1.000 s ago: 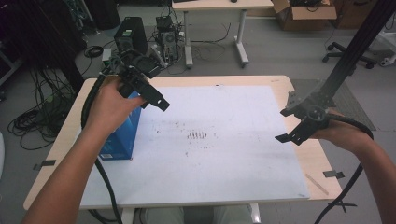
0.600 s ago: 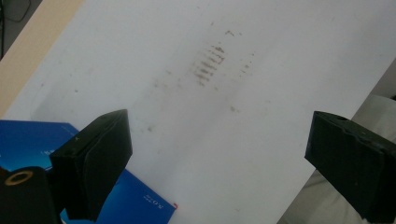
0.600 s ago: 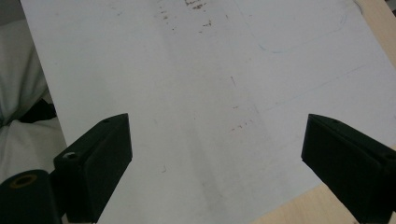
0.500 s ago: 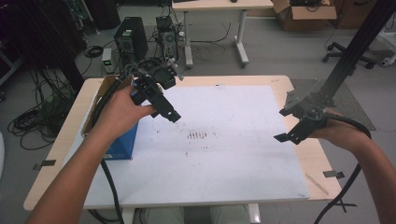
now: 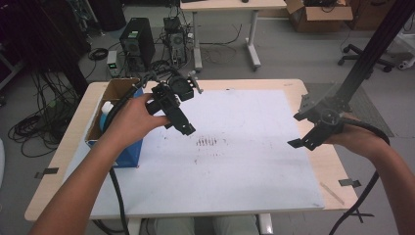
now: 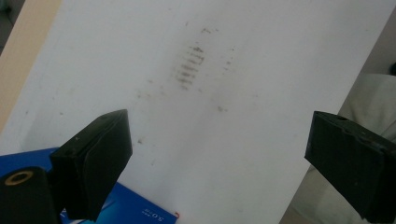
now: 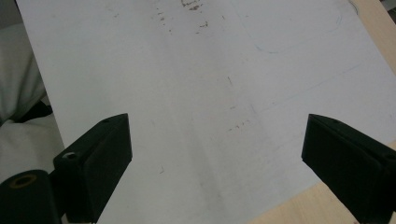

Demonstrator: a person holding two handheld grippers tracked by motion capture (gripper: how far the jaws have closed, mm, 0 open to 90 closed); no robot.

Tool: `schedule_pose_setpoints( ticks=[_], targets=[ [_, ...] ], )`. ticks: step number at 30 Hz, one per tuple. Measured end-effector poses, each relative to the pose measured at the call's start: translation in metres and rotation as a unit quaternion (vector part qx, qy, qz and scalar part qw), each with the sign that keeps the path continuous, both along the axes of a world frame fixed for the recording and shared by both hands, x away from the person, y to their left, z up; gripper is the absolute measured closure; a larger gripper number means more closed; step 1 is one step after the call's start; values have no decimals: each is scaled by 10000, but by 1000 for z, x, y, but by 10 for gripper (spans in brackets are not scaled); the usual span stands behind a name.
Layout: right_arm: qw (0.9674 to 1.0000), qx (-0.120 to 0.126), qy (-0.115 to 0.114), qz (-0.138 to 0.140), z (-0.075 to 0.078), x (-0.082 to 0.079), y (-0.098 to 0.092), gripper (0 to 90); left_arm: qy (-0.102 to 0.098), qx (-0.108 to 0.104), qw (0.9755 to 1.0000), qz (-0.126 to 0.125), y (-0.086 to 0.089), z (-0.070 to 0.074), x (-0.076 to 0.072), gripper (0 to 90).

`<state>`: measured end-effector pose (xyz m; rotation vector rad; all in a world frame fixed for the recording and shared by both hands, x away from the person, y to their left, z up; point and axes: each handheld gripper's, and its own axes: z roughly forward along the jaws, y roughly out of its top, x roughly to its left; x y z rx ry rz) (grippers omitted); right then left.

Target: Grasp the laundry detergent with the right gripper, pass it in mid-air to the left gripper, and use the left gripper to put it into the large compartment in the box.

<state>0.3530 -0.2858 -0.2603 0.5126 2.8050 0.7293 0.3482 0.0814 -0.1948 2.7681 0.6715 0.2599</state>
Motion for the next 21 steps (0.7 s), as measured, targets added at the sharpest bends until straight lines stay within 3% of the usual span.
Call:
schedule_pose_setpoints(
  ticks=[11, 21],
  targets=[
    [10000, -23, 20, 27, -2, 4, 3, 81, -51, 16, 9995, -299, -11, -2, -1, 76],
    [10000, -16, 24, 26, -2, 5, 5, 82, -70, -31, 9994, -330, -17, -2, 3, 77]
  ],
)
